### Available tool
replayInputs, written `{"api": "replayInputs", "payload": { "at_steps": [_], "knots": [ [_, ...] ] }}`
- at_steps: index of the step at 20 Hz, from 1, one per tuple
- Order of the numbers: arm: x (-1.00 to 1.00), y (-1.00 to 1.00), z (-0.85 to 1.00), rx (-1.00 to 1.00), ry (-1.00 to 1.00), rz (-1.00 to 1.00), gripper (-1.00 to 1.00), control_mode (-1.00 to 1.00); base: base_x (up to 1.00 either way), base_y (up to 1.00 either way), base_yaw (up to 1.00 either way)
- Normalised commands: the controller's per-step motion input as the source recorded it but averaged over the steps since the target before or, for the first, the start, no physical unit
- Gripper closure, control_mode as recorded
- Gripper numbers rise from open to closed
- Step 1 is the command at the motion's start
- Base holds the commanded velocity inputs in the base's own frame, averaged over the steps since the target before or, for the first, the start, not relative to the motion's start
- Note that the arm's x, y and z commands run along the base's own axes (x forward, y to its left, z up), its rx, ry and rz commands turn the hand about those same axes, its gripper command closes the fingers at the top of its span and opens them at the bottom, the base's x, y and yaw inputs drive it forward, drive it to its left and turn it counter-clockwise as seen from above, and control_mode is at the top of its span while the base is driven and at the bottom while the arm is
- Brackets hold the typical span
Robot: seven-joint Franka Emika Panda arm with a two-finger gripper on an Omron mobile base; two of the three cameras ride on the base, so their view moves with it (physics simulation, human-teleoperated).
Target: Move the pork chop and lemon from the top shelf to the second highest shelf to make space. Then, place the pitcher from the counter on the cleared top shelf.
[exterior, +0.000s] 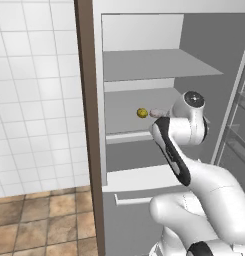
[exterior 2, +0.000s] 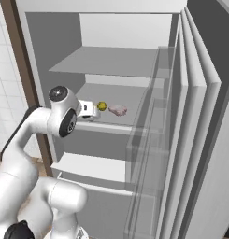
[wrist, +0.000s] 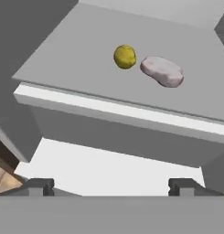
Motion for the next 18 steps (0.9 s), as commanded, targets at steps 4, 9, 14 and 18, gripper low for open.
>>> {"api": "replayInputs", "payload": {
  "at_steps": [4,9,14,18],
  "knots": [
    [-0.88,0.18,0.14,0.11,0.06,-0.27,-1.0,-1.0,0.0,0.0,0.0],
    [-0.66,0.08,0.0,0.1,-0.01,-0.2,-1.0,-1.0,0.0,0.0,0.0],
    [-0.5,-0.11,0.03,0.15,0.0,-0.09,-1.0,-1.0,0.0,0.0,0.0],
    [-0.33,0.0,0.0,0.02,0.0,0.0,-1.0,-1.0,0.0,0.0,0.0]
  ]
}}
